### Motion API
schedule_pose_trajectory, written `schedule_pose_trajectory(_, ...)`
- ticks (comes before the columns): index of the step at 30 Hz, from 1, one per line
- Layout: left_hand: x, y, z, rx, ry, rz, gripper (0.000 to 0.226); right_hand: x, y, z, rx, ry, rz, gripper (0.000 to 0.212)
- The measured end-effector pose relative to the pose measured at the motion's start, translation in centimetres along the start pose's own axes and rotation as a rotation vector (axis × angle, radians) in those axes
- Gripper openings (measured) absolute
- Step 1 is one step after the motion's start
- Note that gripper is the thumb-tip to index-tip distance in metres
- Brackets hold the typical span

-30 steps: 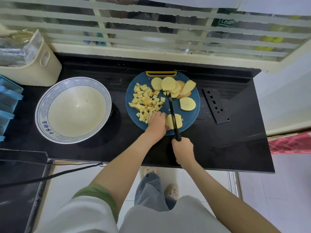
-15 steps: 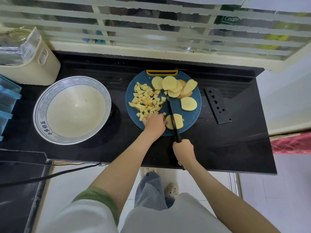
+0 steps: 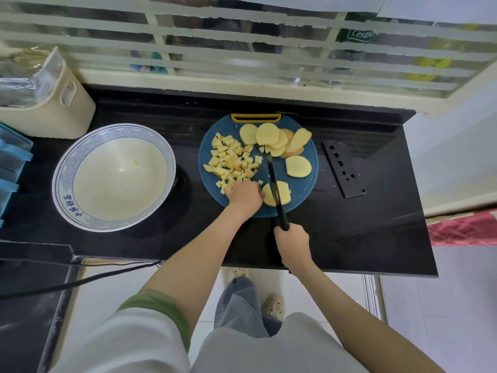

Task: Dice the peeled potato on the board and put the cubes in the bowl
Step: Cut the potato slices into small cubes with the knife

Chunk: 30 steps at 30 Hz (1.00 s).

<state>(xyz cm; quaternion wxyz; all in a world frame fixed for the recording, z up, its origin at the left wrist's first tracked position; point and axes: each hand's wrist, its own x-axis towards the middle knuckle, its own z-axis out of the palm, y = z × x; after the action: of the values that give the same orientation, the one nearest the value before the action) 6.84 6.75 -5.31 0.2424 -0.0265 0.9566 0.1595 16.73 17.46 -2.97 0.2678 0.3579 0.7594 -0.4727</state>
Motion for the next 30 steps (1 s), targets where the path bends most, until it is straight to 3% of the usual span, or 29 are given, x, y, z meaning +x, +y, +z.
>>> schedule_pose_trajectory(7,-0.1,1.0,0.7,-0.006,0.102,0.032,0.024,0.1,-0.3,0.0,-0.002,0.000,0.000,0.019)
schedule_pose_trajectory(21,0.4,0.4,1.1,-0.065,0.078,0.049,0.024,1.2,-0.6,0.3,-0.078,0.011,0.098,0.018)
schedule_pose_trajectory(30,0.3,0.6,0.6,0.002,0.057,0.033,0.025,0.8,0.2,0.4,0.079,-0.001,0.036,0.019)
